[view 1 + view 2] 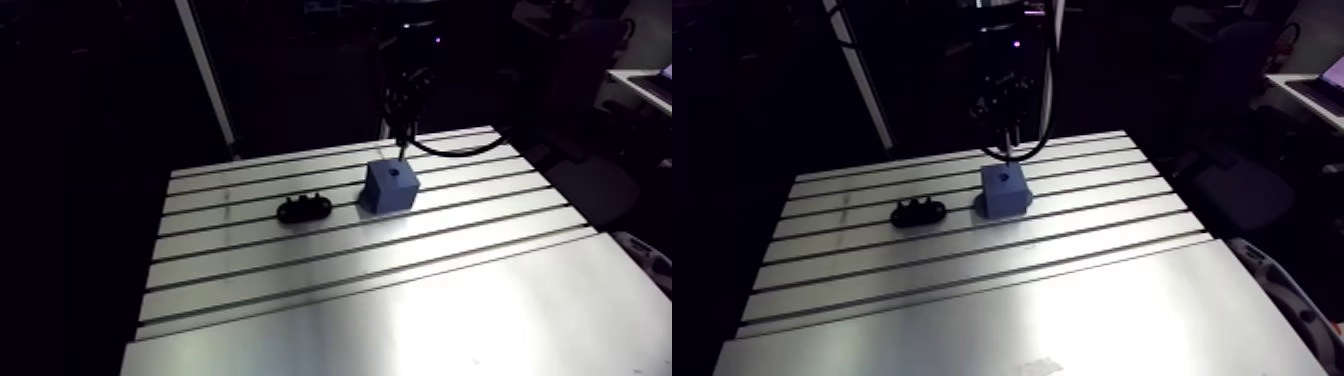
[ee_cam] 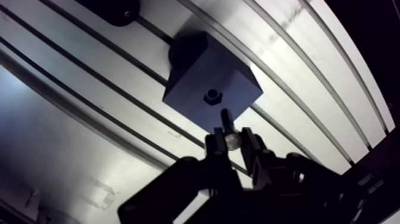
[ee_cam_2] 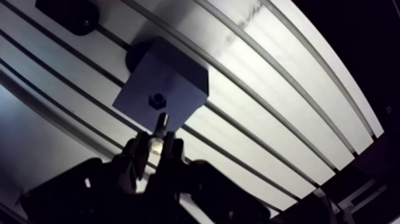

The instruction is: Pick up the M10 bolt and insert it into the hex recess until seated.

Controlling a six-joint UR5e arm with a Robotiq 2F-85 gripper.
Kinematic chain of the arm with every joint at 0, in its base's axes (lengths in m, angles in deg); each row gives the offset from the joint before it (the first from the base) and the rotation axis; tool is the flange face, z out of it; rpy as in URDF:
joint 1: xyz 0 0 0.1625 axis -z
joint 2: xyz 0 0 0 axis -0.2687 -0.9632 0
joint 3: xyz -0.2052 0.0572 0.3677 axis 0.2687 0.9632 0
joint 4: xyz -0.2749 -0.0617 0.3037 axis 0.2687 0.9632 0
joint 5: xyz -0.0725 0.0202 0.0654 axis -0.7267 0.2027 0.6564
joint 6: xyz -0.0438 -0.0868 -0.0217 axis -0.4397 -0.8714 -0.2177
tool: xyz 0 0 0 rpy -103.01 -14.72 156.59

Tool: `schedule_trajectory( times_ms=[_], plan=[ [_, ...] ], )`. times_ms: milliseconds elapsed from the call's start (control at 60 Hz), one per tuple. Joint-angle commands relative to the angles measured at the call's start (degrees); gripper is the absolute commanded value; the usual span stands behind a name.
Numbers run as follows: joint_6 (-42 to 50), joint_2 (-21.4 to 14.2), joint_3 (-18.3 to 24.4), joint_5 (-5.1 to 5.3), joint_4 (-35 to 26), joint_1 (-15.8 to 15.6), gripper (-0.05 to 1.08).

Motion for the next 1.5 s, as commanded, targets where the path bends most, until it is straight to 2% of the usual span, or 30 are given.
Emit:
schedule_trajectory(
  times_ms=[17,233,983,1500],
  plan=[
    [0.02,-0.01,-0.20,0.80,0.23,-0.08,0.84],
    [0.02,-0.09,-0.55,1.50,0.32,-0.08,0.84],
    [0.19,-0.09,-1.60,1.34,0.41,-0.25,0.84],
    [-0.06,1.31,-1.18,1.50,2.70,-0.25,0.84]
  ],
)
